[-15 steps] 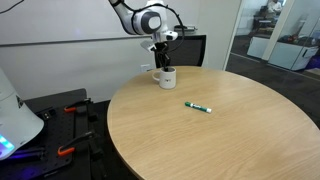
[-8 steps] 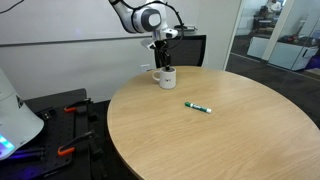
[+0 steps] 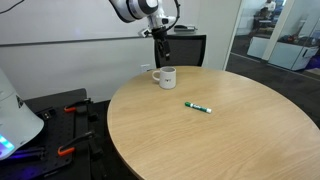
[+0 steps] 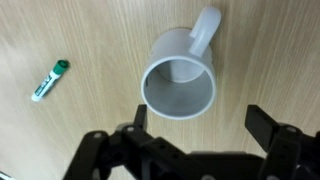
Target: Move the white mug to the left side of the table
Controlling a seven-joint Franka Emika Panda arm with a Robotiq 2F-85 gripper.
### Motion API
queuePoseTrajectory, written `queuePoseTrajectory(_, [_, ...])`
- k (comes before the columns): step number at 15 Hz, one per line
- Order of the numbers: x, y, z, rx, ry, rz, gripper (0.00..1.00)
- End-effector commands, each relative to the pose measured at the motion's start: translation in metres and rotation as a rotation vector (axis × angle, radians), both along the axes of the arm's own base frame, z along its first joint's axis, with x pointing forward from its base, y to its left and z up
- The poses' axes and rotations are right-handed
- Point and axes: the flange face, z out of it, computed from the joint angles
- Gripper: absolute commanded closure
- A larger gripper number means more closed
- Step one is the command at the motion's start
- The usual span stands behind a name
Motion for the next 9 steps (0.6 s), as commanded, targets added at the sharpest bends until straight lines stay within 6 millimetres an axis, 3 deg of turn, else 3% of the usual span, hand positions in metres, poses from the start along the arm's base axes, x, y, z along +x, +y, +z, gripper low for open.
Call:
queuePoseTrajectory(1, [-0.028,-0.013,0.045,-0.016,-0.019,-0.054,0.0])
queuePoseTrajectory(6, [-0.05,-0.039,0.087,-0.026,-0.003,-0.115,0.0])
queuePoseTrajectory(9, [-0.061,-0.048,0.099,-0.03,0.024,-0.13,0.0])
